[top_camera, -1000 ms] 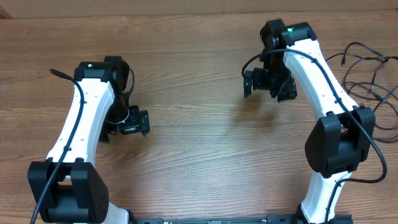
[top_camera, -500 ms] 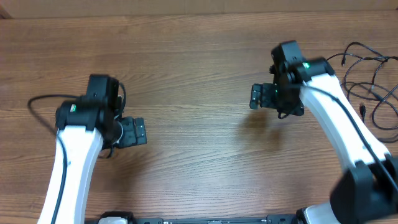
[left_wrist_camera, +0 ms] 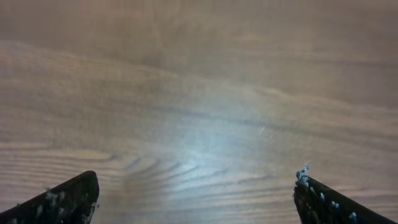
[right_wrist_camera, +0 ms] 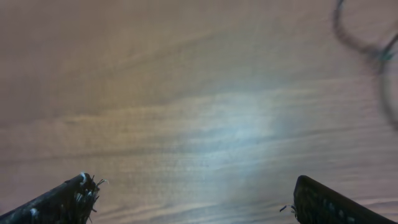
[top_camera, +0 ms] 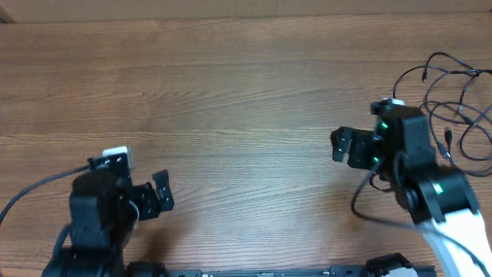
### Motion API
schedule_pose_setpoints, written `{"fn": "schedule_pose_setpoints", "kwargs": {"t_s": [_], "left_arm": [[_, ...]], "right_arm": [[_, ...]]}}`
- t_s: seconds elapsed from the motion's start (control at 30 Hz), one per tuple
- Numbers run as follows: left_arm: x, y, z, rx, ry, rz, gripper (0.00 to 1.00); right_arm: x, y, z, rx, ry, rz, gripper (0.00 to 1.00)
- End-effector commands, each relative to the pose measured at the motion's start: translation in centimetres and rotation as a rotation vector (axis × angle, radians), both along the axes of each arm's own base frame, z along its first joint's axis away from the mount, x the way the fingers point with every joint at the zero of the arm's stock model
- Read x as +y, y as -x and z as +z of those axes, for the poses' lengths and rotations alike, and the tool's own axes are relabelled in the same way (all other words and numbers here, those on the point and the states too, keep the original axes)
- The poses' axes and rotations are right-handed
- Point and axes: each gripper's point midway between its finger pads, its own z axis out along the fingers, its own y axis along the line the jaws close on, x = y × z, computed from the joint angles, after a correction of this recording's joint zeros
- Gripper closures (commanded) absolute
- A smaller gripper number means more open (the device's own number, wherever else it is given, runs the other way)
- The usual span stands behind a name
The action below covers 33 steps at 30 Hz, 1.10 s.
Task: Untangle cables
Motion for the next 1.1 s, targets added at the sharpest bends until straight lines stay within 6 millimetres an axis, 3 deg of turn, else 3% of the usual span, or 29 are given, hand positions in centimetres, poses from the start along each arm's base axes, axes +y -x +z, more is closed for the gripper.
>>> {"fn": "schedule_pose_setpoints", "kwargs": {"t_s": [0.0,0.3,0.73,0.83,1.07], "left_arm": [[0.1,0.4,0.1,-0.025,0.018,0.015,0.00],[0.1,0.9,-0.6,0.012,0.016,0.016,0.00],[0.1,0.9,-0.7,0.015,0.016,0.016,0.00],[0.1,0.9,-0.7,0.015,0.016,0.016,0.00],[0.1,0.9,-0.7,0.015,0.016,0.016,0.00]], "right_arm": [[-1.2,0.7,1.8,-0.082,0.025,-0.042,0.00],[-1.2,0.9,2.2,-0.096,0.021,-0.042,0.00],[-0.9,-0.5,-1.1,0.030,0.053,-0.040,0.00],[-1.7,-0.5,-1.7,0.044,0.126,-0.022,0.00],[-1.8,-1.6,1.6,-0.141,0.149,0.012,0.00]]}}
